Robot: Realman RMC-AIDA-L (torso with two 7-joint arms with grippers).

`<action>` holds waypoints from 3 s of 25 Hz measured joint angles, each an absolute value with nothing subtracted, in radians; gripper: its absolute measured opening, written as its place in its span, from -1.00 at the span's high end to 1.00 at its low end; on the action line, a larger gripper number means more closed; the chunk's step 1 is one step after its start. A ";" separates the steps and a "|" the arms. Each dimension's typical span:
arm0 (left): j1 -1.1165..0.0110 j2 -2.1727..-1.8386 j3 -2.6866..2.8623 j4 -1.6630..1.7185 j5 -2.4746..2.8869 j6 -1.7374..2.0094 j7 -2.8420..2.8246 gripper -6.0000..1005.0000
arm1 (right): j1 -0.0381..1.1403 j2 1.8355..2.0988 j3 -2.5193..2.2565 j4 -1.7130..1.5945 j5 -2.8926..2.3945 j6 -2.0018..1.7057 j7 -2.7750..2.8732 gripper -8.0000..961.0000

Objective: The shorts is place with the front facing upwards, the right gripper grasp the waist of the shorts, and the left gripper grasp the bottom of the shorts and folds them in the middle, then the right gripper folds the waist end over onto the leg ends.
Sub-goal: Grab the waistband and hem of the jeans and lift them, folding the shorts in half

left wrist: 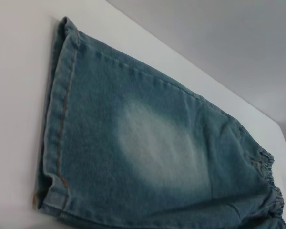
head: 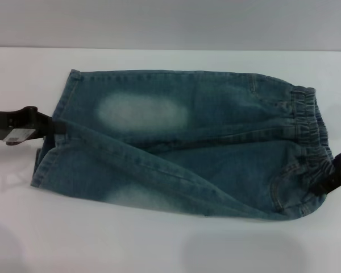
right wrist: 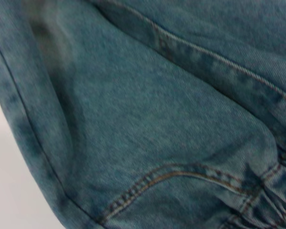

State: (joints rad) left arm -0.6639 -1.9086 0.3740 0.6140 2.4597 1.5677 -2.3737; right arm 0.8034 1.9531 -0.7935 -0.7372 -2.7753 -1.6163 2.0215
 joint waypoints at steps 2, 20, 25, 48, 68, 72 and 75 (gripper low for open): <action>-0.662 -1.910 0.375 0.614 2.460 1.568 -2.373 0.96 | 0.803 1.954 -0.796 -0.738 -2.769 -1.618 2.021 -0.22; -0.656 -1.905 0.368 0.622 2.401 1.538 -2.370 0.96 | 0.750 1.934 -0.712 -0.759 -2.679 -1.647 2.010 0.62; -0.658 -1.902 0.368 0.622 2.349 1.481 -2.375 0.96 | 0.705 1.906 -0.596 -0.756 -2.565 -1.670 2.015 0.81; -0.694 -2.020 0.379 0.612 2.225 1.040 -2.110 0.95 | 0.595 2.063 -0.532 -0.659 -2.182 -1.057 1.987 0.95; -0.815 -2.055 0.473 0.504 2.183 0.751 -1.908 0.95 | 0.686 2.066 -0.542 -0.529 -2.106 -0.807 1.875 0.92; -0.811 -2.057 0.488 0.487 2.173 0.708 -1.903 0.95 | 0.705 2.062 -0.551 -0.499 -2.106 -0.763 1.875 0.91; -0.806 -2.058 0.489 0.482 2.169 0.682 -1.878 0.95 | 0.710 2.061 -0.551 -0.492 -2.106 -0.751 1.875 0.87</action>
